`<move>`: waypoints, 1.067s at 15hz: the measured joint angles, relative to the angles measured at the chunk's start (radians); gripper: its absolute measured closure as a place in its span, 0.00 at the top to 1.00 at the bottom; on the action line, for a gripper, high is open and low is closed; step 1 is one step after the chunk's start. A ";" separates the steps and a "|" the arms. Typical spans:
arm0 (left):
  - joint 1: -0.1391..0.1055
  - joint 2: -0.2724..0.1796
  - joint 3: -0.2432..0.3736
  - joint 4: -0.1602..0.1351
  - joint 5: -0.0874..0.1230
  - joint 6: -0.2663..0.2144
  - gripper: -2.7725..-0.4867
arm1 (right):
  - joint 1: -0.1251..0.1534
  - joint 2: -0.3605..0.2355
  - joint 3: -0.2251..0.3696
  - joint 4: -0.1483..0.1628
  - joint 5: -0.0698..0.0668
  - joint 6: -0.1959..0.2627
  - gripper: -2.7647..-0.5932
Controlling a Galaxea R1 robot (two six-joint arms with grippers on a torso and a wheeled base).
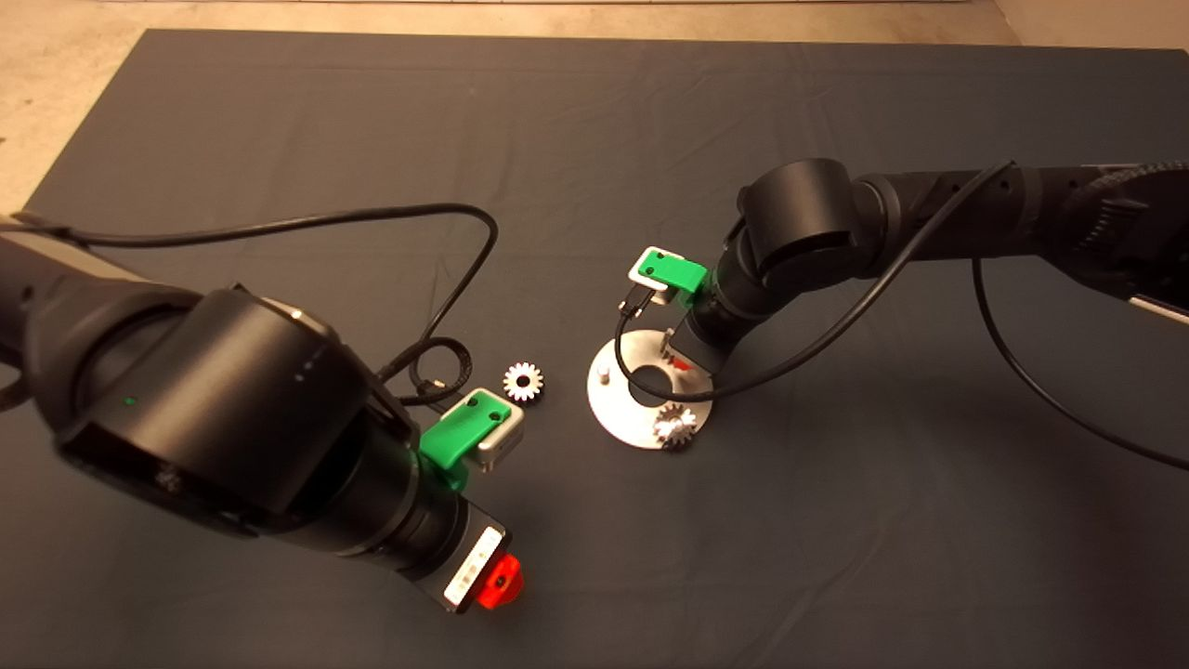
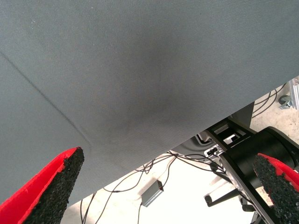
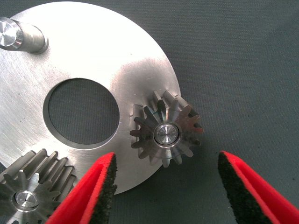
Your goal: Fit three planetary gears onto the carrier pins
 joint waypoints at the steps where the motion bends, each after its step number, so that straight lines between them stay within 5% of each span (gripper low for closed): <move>1: 0.000 0.000 0.000 0.000 0.000 0.000 0.94 | 0.001 0.000 0.000 0.000 0.000 0.000 0.48; 6: 0.000 0.000 0.000 0.000 0.000 0.000 0.94 | 0.048 -0.001 0.000 0.031 0.000 0.000 0.58; 11: 0.000 0.001 -0.001 0.000 0.000 0.018 0.94 | 0.114 -0.091 0.138 0.262 0.001 0.034 0.61; 16: 0.000 0.036 -0.114 -0.002 0.000 0.150 0.94 | 0.190 -0.143 0.196 0.377 -0.001 0.082 0.61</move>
